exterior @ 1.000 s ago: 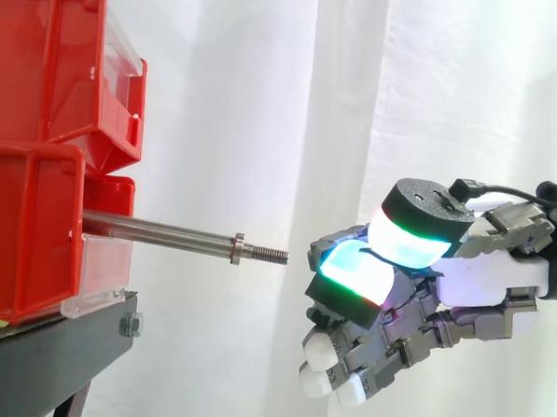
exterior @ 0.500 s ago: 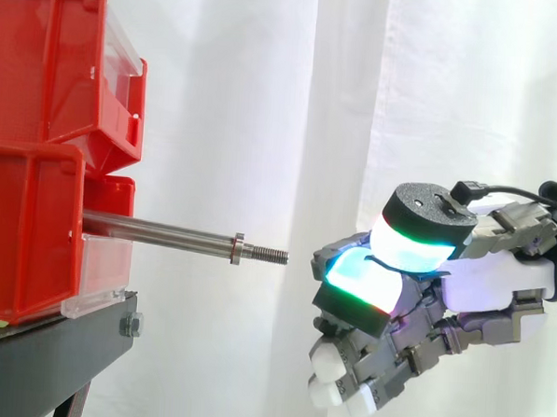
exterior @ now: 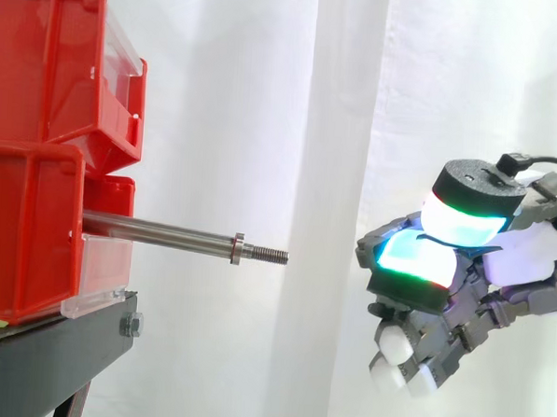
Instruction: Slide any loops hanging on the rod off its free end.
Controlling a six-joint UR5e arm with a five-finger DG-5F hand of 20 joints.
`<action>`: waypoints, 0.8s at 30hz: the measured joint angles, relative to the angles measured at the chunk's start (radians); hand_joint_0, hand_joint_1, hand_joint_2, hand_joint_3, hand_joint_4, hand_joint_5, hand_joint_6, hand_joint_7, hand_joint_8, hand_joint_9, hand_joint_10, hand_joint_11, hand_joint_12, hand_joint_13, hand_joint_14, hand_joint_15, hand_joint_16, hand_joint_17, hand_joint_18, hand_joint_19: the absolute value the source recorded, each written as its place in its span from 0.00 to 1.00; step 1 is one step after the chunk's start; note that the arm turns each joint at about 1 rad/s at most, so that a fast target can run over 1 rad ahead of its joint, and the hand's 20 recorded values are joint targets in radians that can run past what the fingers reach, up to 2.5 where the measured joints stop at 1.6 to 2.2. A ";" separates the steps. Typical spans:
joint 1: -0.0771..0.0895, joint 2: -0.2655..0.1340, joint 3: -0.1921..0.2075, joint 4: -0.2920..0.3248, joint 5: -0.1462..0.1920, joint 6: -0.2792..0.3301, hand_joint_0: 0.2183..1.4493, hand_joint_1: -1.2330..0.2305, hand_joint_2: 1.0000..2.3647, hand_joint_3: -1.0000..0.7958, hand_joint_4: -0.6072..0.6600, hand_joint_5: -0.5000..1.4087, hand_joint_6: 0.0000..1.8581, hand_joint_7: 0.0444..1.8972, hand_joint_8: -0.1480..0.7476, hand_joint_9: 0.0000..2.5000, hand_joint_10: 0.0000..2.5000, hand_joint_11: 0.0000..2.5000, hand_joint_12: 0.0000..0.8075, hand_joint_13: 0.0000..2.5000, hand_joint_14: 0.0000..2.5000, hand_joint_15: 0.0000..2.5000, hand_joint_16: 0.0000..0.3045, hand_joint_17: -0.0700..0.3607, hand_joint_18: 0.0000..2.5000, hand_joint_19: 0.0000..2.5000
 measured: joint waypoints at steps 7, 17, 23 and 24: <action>0.000 0.007 -0.001 -0.017 0.023 0.000 0.31 0.37 0.02 0.45 0.48 0.15 0.48 0.68 0.48 0.37 0.00 0.12 0.27 0.27 0.00 0.00 0.12 0.35 0.23 0.07; 0.010 0.008 -0.001 -0.012 0.051 -0.004 0.32 0.36 0.02 0.44 0.47 0.15 0.47 0.69 0.52 0.37 0.00 0.08 0.26 0.27 0.00 0.00 0.12 0.35 0.23 0.06; 0.010 0.008 0.000 -0.011 0.052 -0.004 0.33 0.35 0.01 0.43 0.47 0.15 0.47 0.67 0.52 0.36 0.00 0.04 0.27 0.25 0.00 0.00 0.11 0.34 0.21 0.05; 0.010 0.008 0.000 -0.011 0.052 -0.004 0.33 0.35 0.01 0.42 0.47 0.15 0.47 0.68 0.53 0.35 0.00 0.03 0.27 0.25 0.00 0.00 0.11 0.34 0.21 0.05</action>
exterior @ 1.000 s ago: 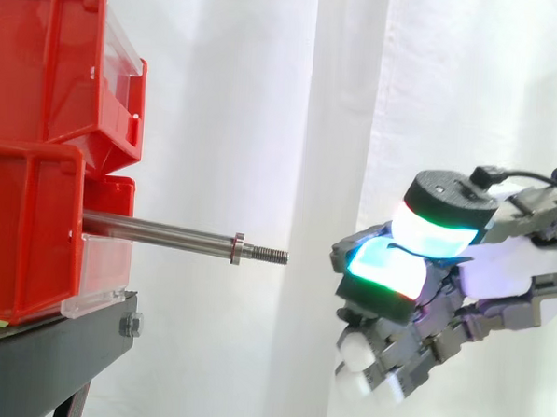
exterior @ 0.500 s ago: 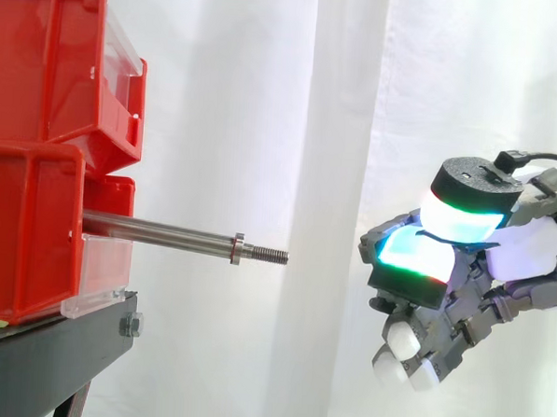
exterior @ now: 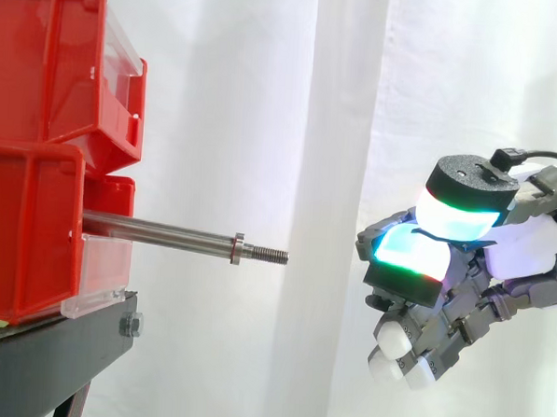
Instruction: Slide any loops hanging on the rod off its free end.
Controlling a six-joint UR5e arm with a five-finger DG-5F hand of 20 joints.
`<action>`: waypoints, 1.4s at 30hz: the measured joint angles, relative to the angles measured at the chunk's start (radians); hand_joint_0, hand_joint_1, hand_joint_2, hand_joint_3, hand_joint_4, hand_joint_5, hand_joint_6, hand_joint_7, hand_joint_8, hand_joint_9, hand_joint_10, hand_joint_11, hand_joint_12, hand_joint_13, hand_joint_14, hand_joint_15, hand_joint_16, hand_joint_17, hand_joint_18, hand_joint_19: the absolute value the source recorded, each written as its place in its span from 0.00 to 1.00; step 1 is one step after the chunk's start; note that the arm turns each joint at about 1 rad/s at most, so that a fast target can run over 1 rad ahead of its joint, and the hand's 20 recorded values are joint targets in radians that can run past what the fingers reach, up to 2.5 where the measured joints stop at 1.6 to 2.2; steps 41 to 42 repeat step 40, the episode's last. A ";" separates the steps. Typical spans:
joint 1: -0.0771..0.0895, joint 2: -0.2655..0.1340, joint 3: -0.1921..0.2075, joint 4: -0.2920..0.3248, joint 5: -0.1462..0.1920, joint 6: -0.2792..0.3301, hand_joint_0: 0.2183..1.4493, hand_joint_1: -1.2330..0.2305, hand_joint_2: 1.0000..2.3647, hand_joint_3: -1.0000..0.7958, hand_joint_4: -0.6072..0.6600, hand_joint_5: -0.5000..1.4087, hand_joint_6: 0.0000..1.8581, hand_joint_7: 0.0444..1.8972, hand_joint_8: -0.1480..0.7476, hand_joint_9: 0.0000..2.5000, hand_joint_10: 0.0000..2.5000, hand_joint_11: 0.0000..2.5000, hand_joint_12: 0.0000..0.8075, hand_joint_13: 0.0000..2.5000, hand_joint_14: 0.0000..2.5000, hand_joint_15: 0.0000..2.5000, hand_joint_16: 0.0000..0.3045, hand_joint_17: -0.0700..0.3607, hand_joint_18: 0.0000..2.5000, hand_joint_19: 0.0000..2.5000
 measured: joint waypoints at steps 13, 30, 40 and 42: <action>0.000 0.000 0.000 0.000 0.000 0.000 0.33 0.35 0.01 0.38 0.48 0.15 0.47 0.67 0.50 0.32 0.00 0.00 0.26 0.20 0.00 0.00 0.11 0.33 0.14 0.01; 0.000 0.000 0.000 0.000 0.000 0.000 0.33 0.43 0.01 0.38 0.52 0.14 0.47 0.70 0.48 0.31 0.00 0.03 0.27 0.20 0.00 0.00 0.11 0.34 0.12 0.01; 0.000 0.000 0.000 0.000 0.000 0.000 0.33 0.43 0.01 0.37 0.53 0.14 0.47 0.69 0.47 0.32 0.00 0.03 0.27 0.21 0.00 0.00 0.11 0.34 0.13 0.01; 0.000 0.000 0.000 0.000 0.000 0.000 0.33 0.43 0.01 0.37 0.53 0.14 0.47 0.69 0.47 0.32 0.00 0.03 0.27 0.21 0.00 0.00 0.11 0.34 0.13 0.01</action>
